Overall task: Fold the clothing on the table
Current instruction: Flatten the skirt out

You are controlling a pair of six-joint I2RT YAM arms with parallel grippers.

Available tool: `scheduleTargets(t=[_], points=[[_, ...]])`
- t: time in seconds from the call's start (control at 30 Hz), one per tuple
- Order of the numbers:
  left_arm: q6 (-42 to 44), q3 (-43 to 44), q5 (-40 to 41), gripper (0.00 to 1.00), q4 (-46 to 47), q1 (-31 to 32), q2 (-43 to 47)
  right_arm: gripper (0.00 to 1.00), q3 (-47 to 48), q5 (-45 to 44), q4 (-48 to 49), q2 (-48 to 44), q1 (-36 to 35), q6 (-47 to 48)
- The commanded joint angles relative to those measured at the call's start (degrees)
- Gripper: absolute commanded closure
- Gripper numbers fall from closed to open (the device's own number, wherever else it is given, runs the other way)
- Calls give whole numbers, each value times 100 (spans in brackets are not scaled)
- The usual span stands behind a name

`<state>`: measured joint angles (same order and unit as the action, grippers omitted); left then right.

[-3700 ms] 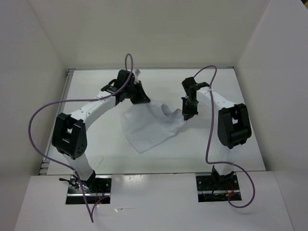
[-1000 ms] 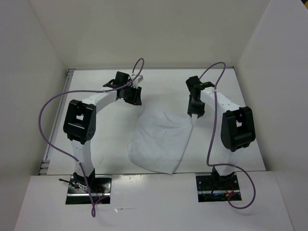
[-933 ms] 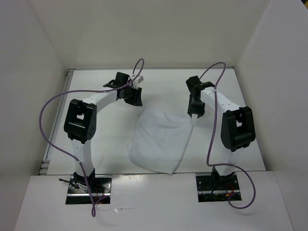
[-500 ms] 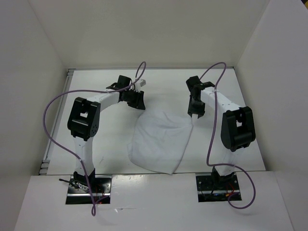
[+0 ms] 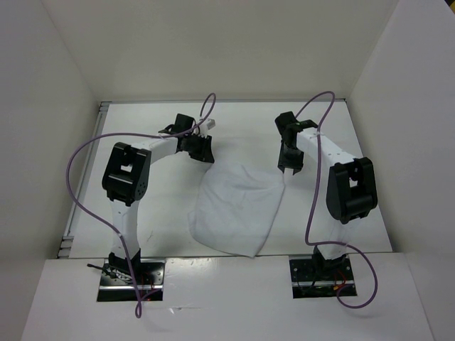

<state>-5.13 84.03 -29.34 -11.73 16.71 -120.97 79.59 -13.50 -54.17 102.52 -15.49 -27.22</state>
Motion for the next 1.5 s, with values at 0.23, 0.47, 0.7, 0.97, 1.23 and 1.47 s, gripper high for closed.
scheduleTargets(t=[0.23, 0.47, 0.7, 0.97, 1.23, 1.47], points=[[-67, -53, -511, 69, 267, 25, -226, 56, 223, -241, -137, -57, 37, -64], [-68, 8, -598, 61, 215, 25, -226, 56, 223, -241, -137, -4, 37, -64], [-68, 131, -897, 61, 12, 25, -226, 56, 276, -294, -137, 101, 37, -64], [-181, 131, -959, 60, 12, 25, -287, 56, 276, -232, -137, 154, 37, -11], [-191, 184, -1082, 64, 66, 25, -454, 55, 276, -101, 283, 417, 37, 94], [-191, 122, -942, 100, 65, 25, -454, 54, 276, 348, 750, 620, 204, 340]])
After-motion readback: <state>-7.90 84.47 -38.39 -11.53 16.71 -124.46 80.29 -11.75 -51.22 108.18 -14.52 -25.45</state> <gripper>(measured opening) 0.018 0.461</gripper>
